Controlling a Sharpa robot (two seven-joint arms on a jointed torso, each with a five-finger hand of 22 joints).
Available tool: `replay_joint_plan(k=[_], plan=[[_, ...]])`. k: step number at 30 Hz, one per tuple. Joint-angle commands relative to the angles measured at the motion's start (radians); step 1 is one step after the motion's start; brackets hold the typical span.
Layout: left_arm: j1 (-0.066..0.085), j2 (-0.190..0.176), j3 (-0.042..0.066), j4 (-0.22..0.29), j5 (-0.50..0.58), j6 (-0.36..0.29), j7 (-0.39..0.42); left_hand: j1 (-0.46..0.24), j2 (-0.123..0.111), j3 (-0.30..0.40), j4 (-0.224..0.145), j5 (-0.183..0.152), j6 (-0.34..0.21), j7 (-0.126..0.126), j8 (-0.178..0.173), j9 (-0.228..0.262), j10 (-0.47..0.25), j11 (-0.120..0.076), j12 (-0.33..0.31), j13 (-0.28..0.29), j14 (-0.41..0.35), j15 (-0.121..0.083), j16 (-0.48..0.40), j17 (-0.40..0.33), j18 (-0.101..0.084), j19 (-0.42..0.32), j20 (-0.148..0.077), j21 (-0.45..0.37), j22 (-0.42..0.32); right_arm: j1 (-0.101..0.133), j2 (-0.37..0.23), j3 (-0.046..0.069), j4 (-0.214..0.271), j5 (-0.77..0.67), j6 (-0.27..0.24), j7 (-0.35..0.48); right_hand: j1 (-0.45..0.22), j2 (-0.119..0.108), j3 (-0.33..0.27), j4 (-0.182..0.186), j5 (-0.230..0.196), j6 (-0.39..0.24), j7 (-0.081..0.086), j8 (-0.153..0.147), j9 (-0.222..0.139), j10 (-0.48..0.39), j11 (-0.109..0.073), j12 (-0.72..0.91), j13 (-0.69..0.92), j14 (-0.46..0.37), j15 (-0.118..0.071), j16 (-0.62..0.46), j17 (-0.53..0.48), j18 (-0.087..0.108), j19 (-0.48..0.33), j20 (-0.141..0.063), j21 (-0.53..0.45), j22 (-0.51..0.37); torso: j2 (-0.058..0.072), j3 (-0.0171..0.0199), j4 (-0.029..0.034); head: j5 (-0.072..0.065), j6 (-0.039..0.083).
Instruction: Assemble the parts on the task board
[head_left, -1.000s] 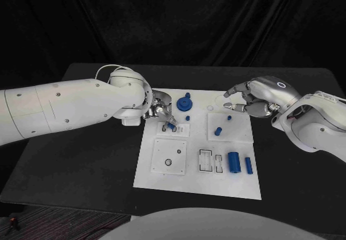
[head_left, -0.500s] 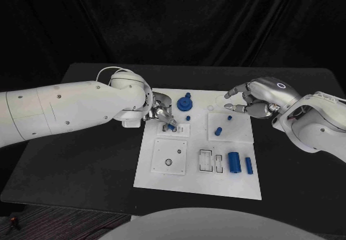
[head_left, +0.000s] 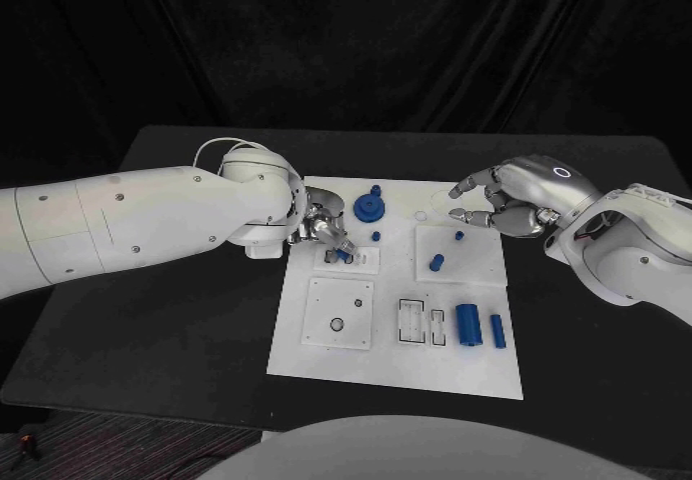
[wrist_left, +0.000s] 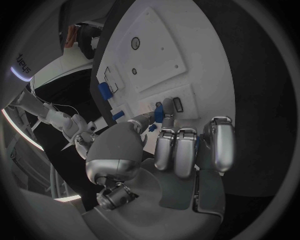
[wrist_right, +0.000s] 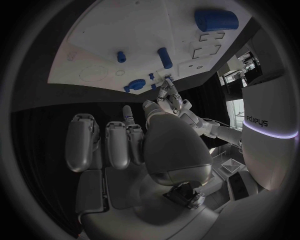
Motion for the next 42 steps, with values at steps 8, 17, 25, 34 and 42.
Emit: replay_joint_plan(k=[8, 17, 25, 34, 42], plan=[[-0.006, -0.001, -0.003, 0.004, 0.001, 0.004, 0.008, -0.015, 0.005, 0.001, 0.013, -0.005, 0.021, -0.003, -0.007, -0.006, 0.106, -0.008, 0.003, 0.263, 0.106, -0.006, 0.003, 0.263, 0.015, -0.011, -0.002, -0.014, 0.109, -0.003, 0.0, 0.0, -0.002, -0.001, 0.015, -0.027, 0.035, -0.001, 0.024, -0.009, 0.047, 0.012, 0.003, -0.01, -0.008, -0.002, 0.004, -0.009, 0.075, 0.05, 0.005, -0.007, -0.003, 0.019, 0.009, 0.003, -0.005, 0.186, 0.0, -0.0003, 0.0001, 0.002, 0.0], [-0.006, -0.002, -0.003, 0.012, 0.001, 0.008, 0.005, -0.014, 0.01, 0.008, 0.013, 0.007, 0.029, -0.005, -0.01, -0.009, 0.106, -0.011, 0.003, 0.263, 0.106, -0.008, 0.003, 0.263, 0.016, -0.013, -0.003, -0.018, 0.107, -0.003, -0.001, 0.0, -0.002, -0.001, 0.021, -0.031, 0.048, -0.002, 0.036, -0.015, 0.071, 0.014, 0.003, -0.012, -0.011, -0.004, 0.004, -0.012, 0.071, 0.05, 0.005, -0.008, -0.006, 0.02, 0.008, 0.003, -0.008, 0.185, 0.0, 0.0005, 0.0002, 0.003, 0.0], [-0.006, 0.0, -0.003, 0.013, 0.001, 0.011, 0.004, -0.022, 0.013, 0.009, 0.022, 0.008, 0.033, -0.005, -0.014, -0.012, 0.106, -0.011, 0.003, 0.263, 0.106, -0.009, 0.003, 0.263, 0.016, -0.015, -0.005, -0.021, 0.105, -0.003, 0.0, 0.0, -0.002, -0.001, 0.025, -0.035, 0.05, -0.002, 0.039, -0.016, 0.076, 0.015, 0.003, -0.013, -0.012, -0.006, 0.004, -0.014, 0.067, 0.05, 0.005, -0.008, -0.006, 0.02, 0.008, 0.003, -0.009, 0.185, 0.0, 0.0003, -0.001, 0.005, 0.0], [-0.006, 0.005, -0.003, 0.01, 0.001, 0.007, 0.008, -0.038, 0.017, 0.006, 0.039, 0.001, 0.038, -0.004, -0.022, -0.017, 0.106, -0.011, 0.003, 0.263, 0.106, -0.009, 0.003, 0.263, 0.017, -0.015, -0.006, -0.025, 0.104, -0.004, 0.0, 0.0, -0.004, -0.001, 0.03, -0.04, 0.055, -0.003, 0.044, -0.019, 0.085, 0.016, 0.003, -0.014, -0.013, -0.008, 0.004, -0.017, 0.064, 0.049, 0.005, -0.009, -0.008, 0.02, 0.008, 0.003, -0.01, 0.185, 0.0, 0.0, -0.0006, 0.005, 0.0], [-0.006, 0.009, -0.003, 0.005, 0.001, 0.009, 0.011, -0.048, 0.017, -0.002, 0.053, -0.029, 0.042, -0.004, -0.029, -0.02, 0.106, -0.011, 0.003, 0.263, 0.106, -0.01, 0.003, 0.263, 0.018, -0.016, -0.006, -0.03, 0.103, -0.005, 0.0, 0.0, -0.004, -0.001, 0.035, -0.044, 0.058, -0.004, 0.047, -0.021, 0.09, 0.017, 0.004, -0.014, -0.014, -0.009, 0.004, -0.019, 0.061, 0.049, 0.005, -0.01, -0.01, 0.021, 0.007, 0.003, -0.012, 0.184, -0.001, -0.0011, -0.001, 0.005, 0.0]])
